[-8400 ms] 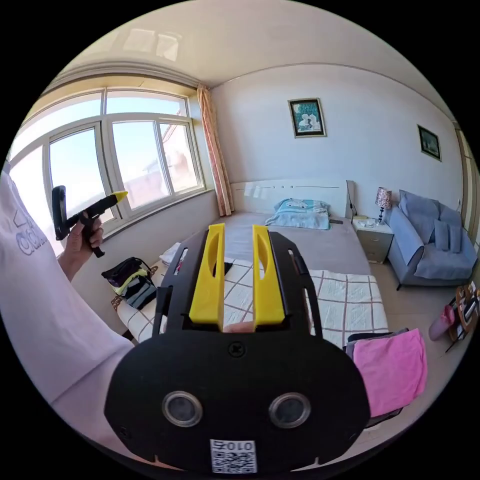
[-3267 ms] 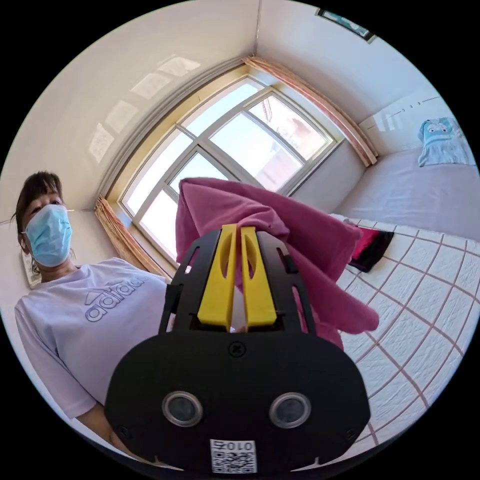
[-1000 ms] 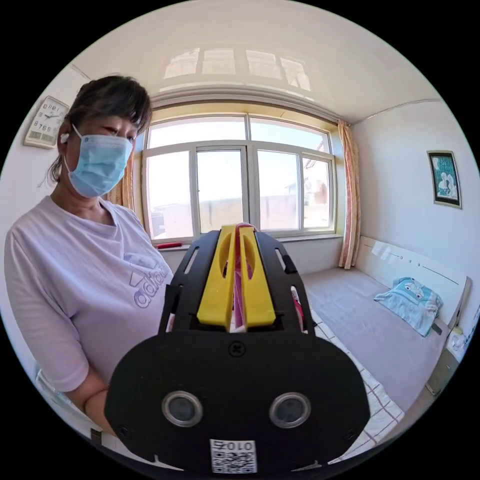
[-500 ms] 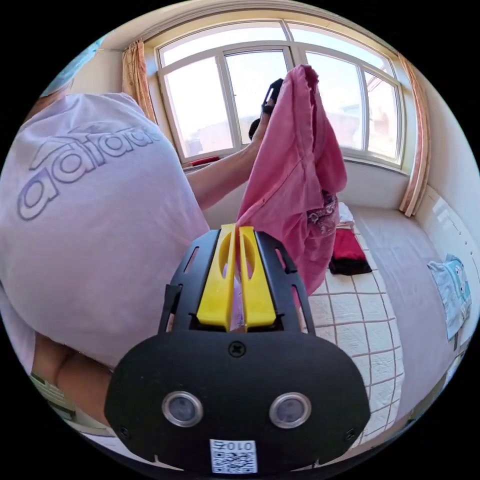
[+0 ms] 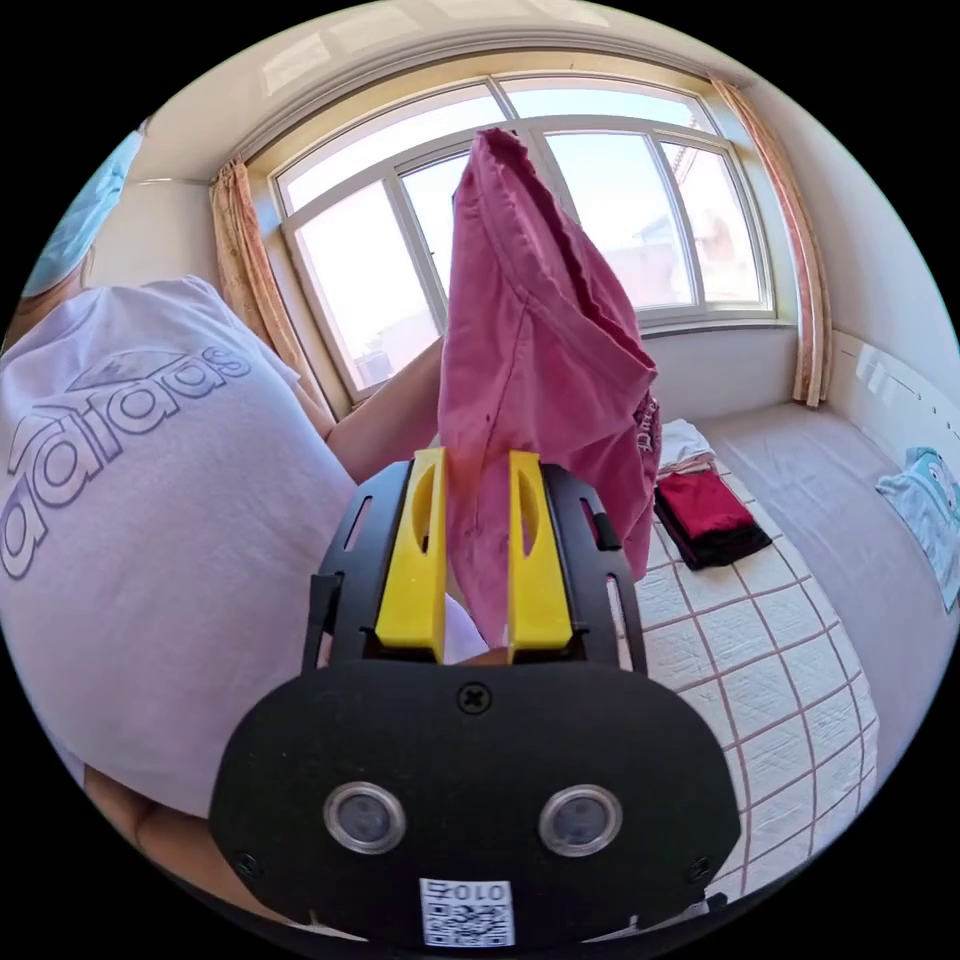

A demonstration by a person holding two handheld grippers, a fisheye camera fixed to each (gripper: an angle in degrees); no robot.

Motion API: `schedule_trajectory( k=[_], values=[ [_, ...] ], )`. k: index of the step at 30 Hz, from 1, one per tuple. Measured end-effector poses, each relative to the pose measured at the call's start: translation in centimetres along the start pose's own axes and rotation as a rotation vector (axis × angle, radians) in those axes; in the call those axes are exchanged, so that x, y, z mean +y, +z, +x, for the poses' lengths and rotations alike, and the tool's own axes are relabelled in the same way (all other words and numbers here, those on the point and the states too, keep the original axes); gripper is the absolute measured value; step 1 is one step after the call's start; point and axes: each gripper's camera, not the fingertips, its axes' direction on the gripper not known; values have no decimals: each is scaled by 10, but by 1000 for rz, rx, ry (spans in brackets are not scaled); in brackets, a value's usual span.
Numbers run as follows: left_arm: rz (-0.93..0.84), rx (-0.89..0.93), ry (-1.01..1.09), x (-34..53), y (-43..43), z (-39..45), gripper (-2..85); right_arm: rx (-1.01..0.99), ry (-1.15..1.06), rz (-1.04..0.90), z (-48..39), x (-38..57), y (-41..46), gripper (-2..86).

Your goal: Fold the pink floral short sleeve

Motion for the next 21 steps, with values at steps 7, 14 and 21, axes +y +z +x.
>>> schedule_trajectory(
  k=[7,14,21],
  values=[
    [-12,21,12,5,-6,13,-4,-7,120,78,23,-22,-29,113],
    [7,-6,25,22,-1,17,-4,-24,231,-17,21,-54,7,120],
    [-9,7,10,40,12,14,-4,-47,311,2,26,-57,16,84]
  ],
)
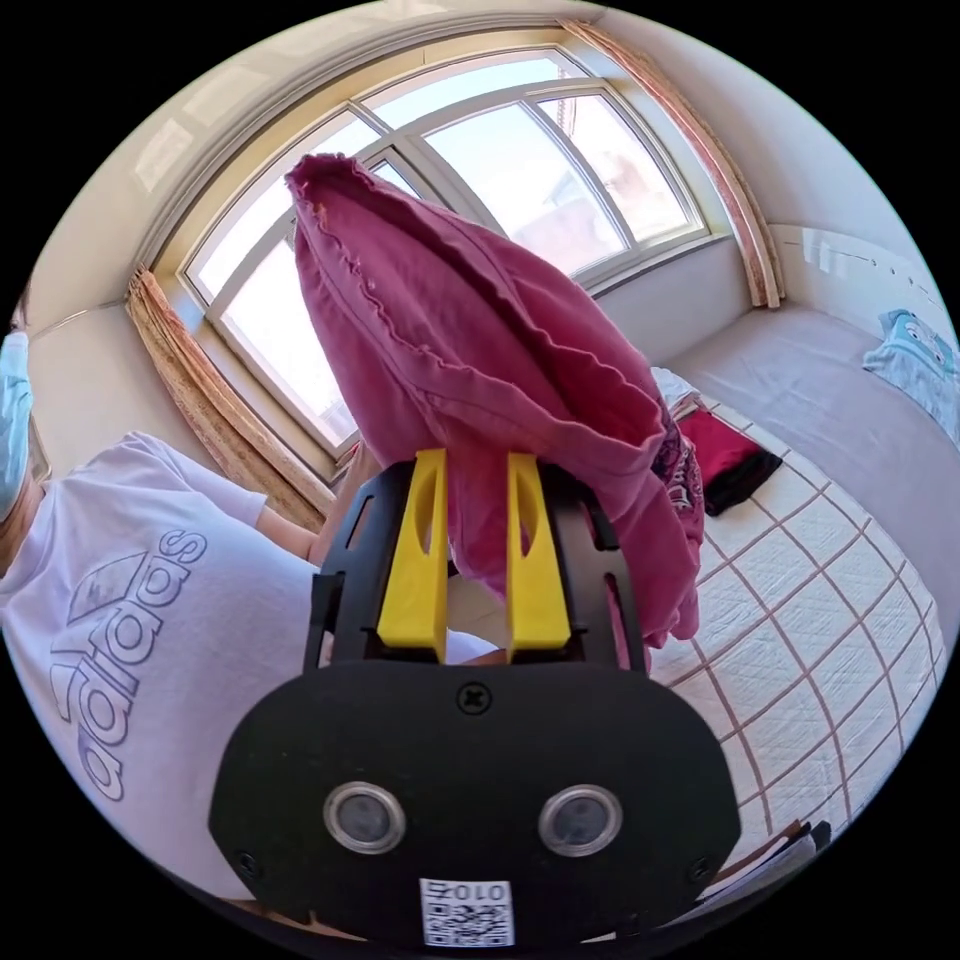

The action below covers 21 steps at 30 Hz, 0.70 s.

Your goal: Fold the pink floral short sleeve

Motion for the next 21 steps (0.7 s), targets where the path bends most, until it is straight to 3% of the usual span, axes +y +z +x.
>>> schedule_trajectory(
  k=[5,10,13,15,18,21],
  values=[
    [-8,-20,26,10,6,-3,-3,-64,-21,17,-13,8,0,43],
    [-92,-167,127,6,-2,5,-3,46,40,74,-17,39,-45,37],
    [-242,-300,204,12,-3,16,-3,255,66,149,-33,54,-96,34],
    [-369,-333,226,26,4,22,-3,548,13,177,-69,53,-129,32],
    [-605,-298,229,64,22,30,-3,824,-81,237,-121,50,-148,31],
    [-835,-210,237,107,46,38,-3,950,-220,370,-172,55,-151,30]
  ],
)
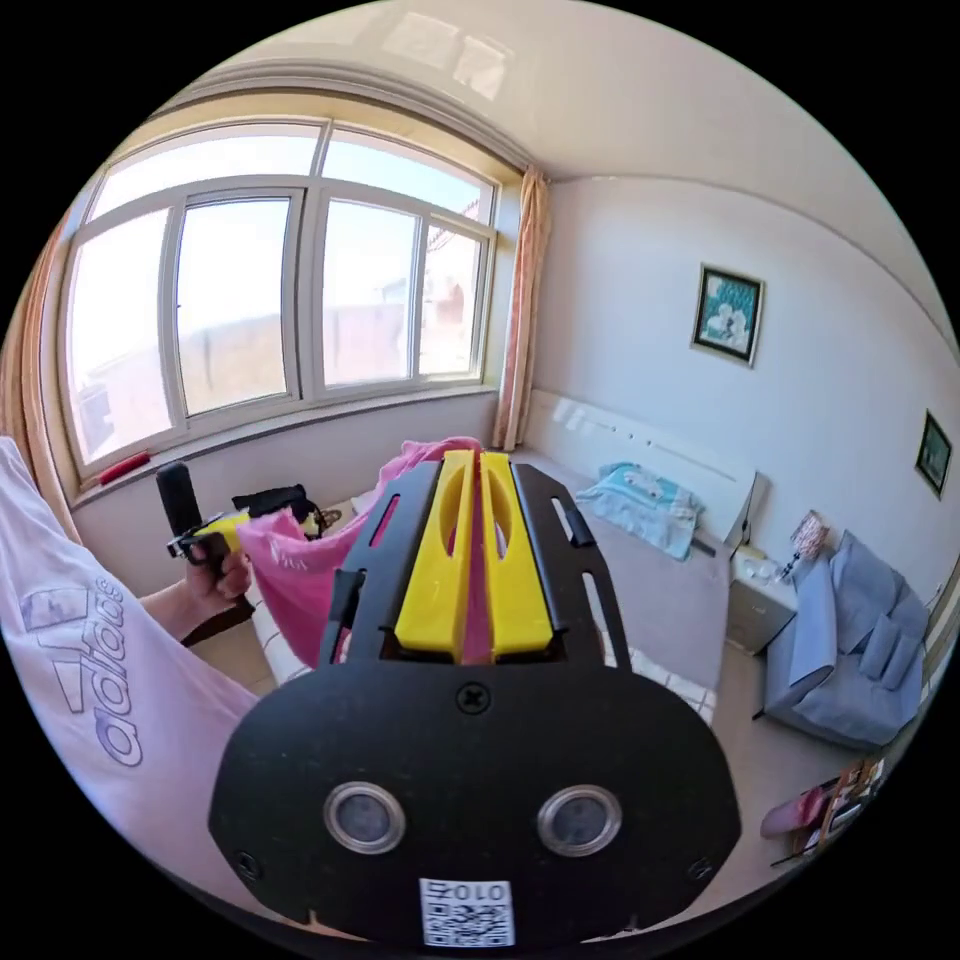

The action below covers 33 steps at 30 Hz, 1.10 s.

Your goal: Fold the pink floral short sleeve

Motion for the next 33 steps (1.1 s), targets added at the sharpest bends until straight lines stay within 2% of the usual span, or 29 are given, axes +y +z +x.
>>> schedule_trajectory(
  k=[4,10,12,14,17,21,24,28,33],
  values=[
    [-215,116,139,5,60,31,-3,0,-21,163,-18,-4,-35,31],
    [-293,197,212,10,102,42,-3,97,-21,278,-28,0,-79,32],
    [-257,159,174,13,105,36,-3,93,17,327,-23,8,-99,32],
    [-218,53,50,15,113,17,-2,114,40,347,-23,13,-112,32],
    [-248,28,-37,11,140,-1,-2,186,60,374,-28,23,-127,33],
    [-308,132,15,4,186,10,0,254,74,356,-33,28,-136,33],
    [-400,87,52,5,217,26,3,266,77,328,-35,33,-141,33],
    [-377,185,82,3,220,40,8,265,63,284,-39,42,-143,33],
    [-348,71,18,-4,193,21,21,194,30,253,-41,56,-147,33]
  ],
)
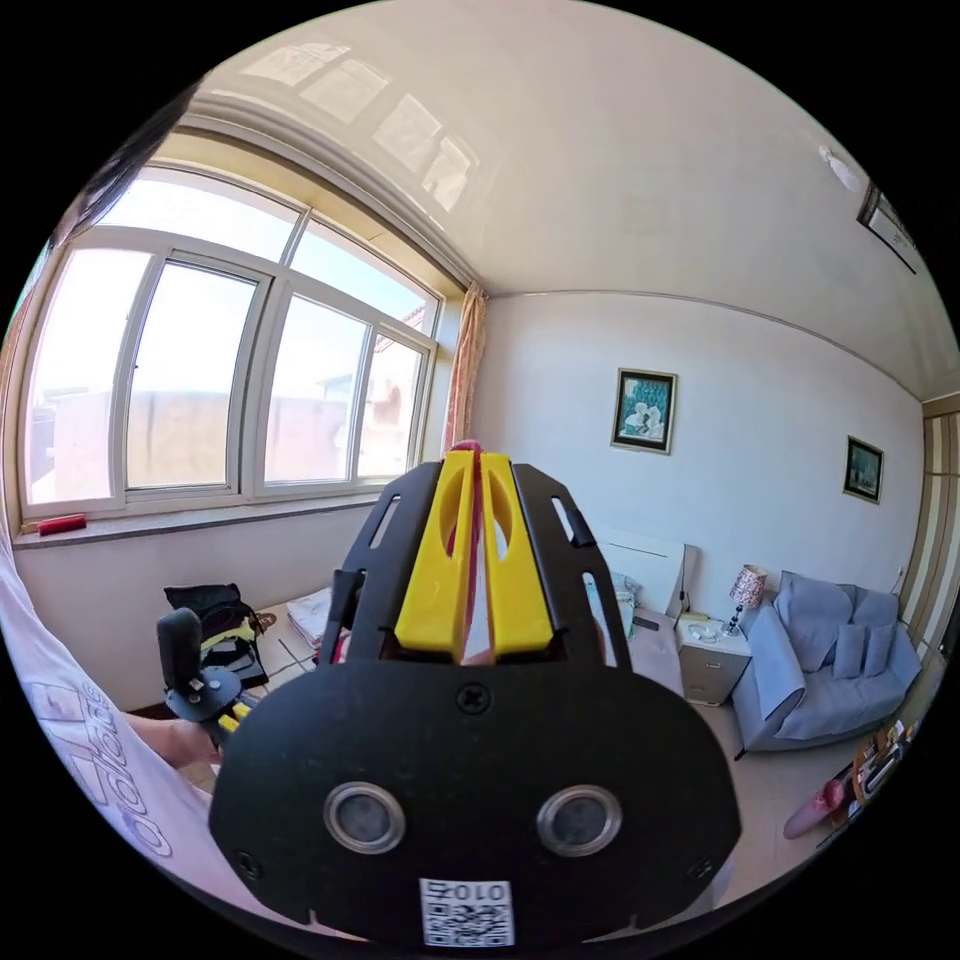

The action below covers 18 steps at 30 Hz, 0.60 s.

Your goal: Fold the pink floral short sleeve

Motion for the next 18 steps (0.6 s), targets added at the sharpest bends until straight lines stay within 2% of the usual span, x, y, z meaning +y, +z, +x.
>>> schedule_trajectory(
  k=[4,5,7,10,13,18],
  values=[
    [20,-102,-167,14,-40,-20,51,-36,-9,0,0,2,-4,33],
    [-3,-69,-199,16,-41,-22,60,-43,-15,4,-1,3,-4,33],
    [-30,-10,-203,16,-39,-17,70,-51,-31,6,-5,2,-2,33],
    [-119,-84,-192,11,-27,2,75,-68,-57,3,-13,1,1,33],
    [-216,-115,-260,12,-6,4,57,-65,-94,8,-20,3,2,32],
    [-194,-2,-265,18,-24,-5,13,48,-121,-35,2,15,6,33]
  ],
)
